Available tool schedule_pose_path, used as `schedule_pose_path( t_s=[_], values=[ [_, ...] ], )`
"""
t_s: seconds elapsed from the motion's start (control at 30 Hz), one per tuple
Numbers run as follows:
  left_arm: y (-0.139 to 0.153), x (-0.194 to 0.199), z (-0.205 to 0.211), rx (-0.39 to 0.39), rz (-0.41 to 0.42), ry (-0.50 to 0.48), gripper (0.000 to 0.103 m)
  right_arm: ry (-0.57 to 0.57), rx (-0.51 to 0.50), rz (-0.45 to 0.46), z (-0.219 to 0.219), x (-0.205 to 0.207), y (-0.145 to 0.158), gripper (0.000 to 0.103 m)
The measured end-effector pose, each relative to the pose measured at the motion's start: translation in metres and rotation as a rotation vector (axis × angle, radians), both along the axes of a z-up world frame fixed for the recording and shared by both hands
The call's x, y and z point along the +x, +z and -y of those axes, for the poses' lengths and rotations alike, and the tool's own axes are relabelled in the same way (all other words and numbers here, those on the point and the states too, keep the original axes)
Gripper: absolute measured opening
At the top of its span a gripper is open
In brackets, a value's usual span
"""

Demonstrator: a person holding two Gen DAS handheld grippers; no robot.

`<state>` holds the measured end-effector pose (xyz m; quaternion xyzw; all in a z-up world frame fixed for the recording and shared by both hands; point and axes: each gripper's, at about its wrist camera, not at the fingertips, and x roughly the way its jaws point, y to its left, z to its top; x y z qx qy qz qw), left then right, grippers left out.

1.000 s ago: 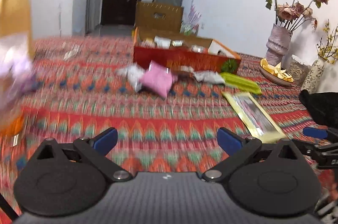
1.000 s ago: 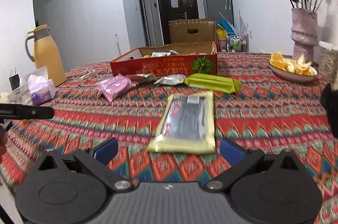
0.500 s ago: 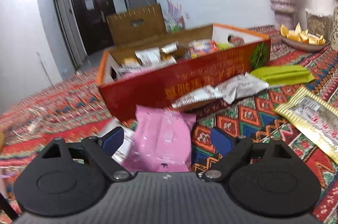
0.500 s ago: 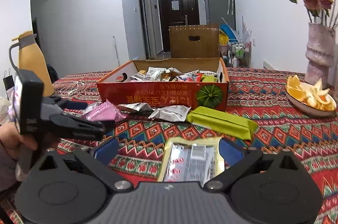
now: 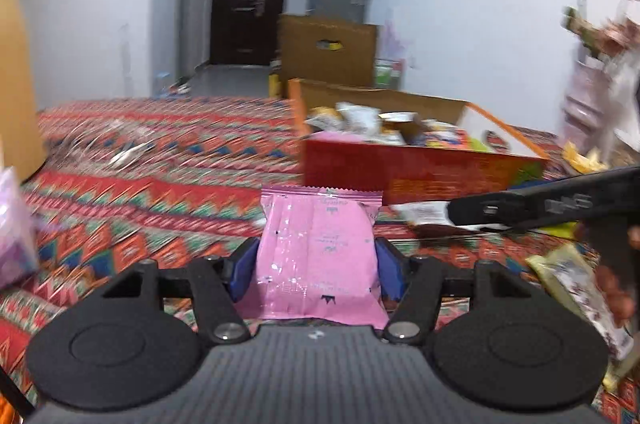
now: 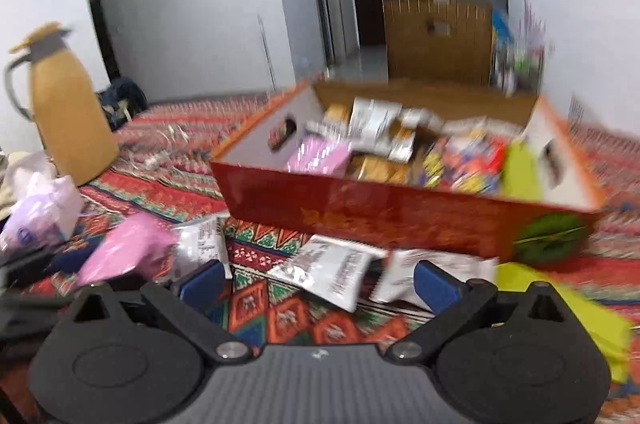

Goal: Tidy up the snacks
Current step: 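Grasp the pink packet with the left gripper while the right gripper grasps a white packet, then carry the pink and white packets over the box and lower them in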

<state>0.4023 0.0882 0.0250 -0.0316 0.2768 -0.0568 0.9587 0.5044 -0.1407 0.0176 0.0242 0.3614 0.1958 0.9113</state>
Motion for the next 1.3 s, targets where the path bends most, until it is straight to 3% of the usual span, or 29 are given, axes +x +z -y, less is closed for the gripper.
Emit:
schedule_pose_path(
  t_s=[0.1,0.13,0.3,0.4,0.53,0.67,0.9,1.07,1.3],
  values=[
    [-0.006,0.005,-0.011,-0.018,-0.024,0.052,0.063,-0.015,-0.052,-0.029,-0.023,0.025,-0.019,0.087],
    [-0.006,0.005,-0.013,-0.024,-0.025,0.065,0.063,-0.032,-0.097,-0.019,-0.029,0.029,-0.026,0.076],
    [-0.003,0.000,-0.016,-0.012,0.002,0.088,0.063,-0.045,-0.145,0.009,-0.035,0.026,-0.037,0.068],
    [-0.004,-0.001,-0.014,-0.010,-0.002,0.075,0.063,-0.030,-0.158,0.029,-0.034,0.011,-0.034,0.044],
    [-0.006,-0.001,-0.010,0.000,-0.004,0.067,0.063,0.019,-0.221,0.055,-0.033,-0.022,-0.031,0.043],
    [-0.004,-0.006,0.004,0.059,-0.009,0.075,0.063,0.025,-0.200,0.060,-0.015,-0.072,-0.026,0.043],
    [0.013,-0.075,0.036,-0.041,-0.010,-0.053,0.063,-0.016,-0.174,0.116,0.034,-0.182,-0.018,0.043],
    [0.006,-0.130,0.062,-0.113,-0.065,-0.038,0.063,-0.081,-0.176,0.118,0.062,-0.245,-0.020,0.043],
    [-0.004,-0.161,0.080,-0.085,-0.139,-0.033,0.063,-0.121,-0.126,0.092,0.091,-0.271,-0.026,0.043]
  ],
)
